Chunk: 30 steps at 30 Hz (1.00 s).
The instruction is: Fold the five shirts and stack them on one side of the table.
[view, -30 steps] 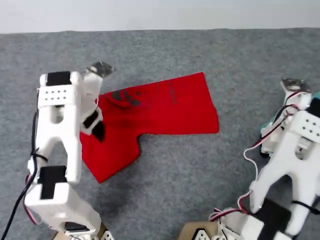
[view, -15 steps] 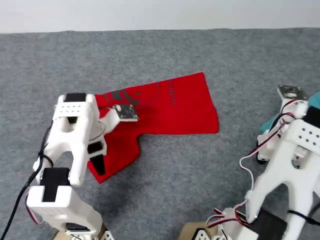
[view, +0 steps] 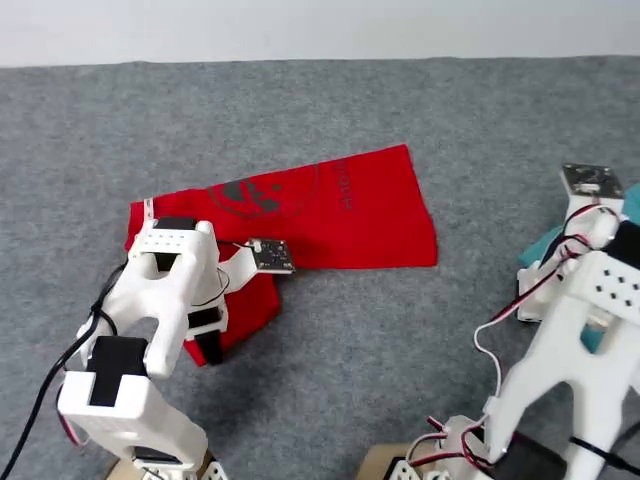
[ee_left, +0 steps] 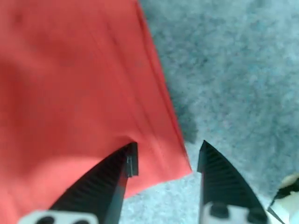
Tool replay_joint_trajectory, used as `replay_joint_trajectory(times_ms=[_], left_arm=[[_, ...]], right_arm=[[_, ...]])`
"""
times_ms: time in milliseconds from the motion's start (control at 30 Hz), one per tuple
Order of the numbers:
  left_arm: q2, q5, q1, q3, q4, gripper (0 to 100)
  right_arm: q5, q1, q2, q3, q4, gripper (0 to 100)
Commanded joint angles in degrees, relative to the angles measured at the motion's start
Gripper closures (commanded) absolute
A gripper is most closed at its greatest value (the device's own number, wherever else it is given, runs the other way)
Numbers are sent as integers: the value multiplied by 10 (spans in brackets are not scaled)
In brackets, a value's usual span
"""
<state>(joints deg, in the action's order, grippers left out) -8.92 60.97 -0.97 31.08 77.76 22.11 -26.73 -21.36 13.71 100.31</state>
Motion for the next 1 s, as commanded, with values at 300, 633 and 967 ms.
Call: replay_joint_trajectory(times_ms=[300,633,967], left_arm=[[-137,-41,4,-145,89,987],[-116,-41,4,-179,131,997],[-24,-45,-11,-218,128,997]], right_arm=[[-5,-7,-23,-4,21,648],[-6,-7,-23,-4,22,648],[-6,-7,-23,-4,22,648]])
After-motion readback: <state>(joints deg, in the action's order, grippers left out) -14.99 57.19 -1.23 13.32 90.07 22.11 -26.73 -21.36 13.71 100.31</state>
